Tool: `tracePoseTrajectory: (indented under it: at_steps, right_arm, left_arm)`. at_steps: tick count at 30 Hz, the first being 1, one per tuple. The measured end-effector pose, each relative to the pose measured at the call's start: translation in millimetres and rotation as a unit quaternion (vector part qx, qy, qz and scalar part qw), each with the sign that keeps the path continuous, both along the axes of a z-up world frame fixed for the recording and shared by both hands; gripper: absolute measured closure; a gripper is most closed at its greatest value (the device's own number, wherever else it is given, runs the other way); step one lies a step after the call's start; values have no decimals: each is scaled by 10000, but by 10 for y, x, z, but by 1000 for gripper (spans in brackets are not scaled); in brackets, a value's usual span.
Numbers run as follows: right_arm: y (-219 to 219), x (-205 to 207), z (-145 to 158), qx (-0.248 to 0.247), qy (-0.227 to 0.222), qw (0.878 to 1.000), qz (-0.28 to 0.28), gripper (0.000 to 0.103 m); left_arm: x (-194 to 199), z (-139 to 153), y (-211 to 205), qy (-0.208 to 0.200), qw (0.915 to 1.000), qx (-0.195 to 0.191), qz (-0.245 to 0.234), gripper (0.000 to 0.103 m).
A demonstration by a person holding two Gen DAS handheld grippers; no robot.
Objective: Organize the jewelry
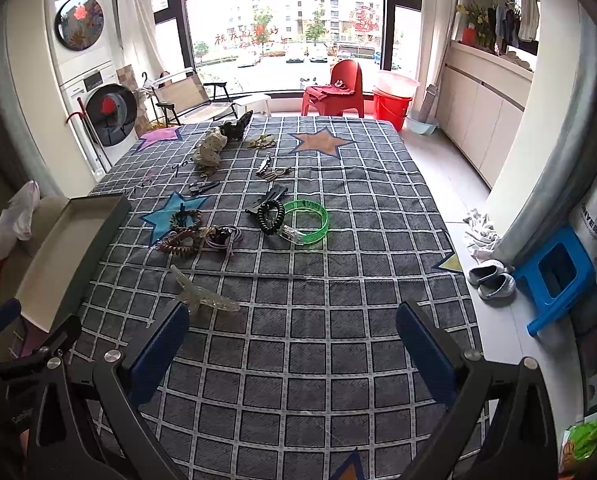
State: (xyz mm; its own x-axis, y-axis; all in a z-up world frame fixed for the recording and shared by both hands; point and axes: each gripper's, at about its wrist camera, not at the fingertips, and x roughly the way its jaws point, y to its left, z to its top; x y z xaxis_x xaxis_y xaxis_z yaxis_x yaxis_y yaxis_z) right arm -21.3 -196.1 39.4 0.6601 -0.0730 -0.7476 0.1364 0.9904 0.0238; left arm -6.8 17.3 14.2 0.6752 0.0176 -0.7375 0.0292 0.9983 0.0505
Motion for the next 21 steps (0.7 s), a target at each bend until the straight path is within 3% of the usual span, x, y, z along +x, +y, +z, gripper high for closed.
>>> tracePoseTrajectory:
  at_steps: [21]
  right_arm:
    - [5,2,-9,7,-10,10000,4,0]
  left_arm:
    - [-1,-8,13,2,10000,17,28,0]
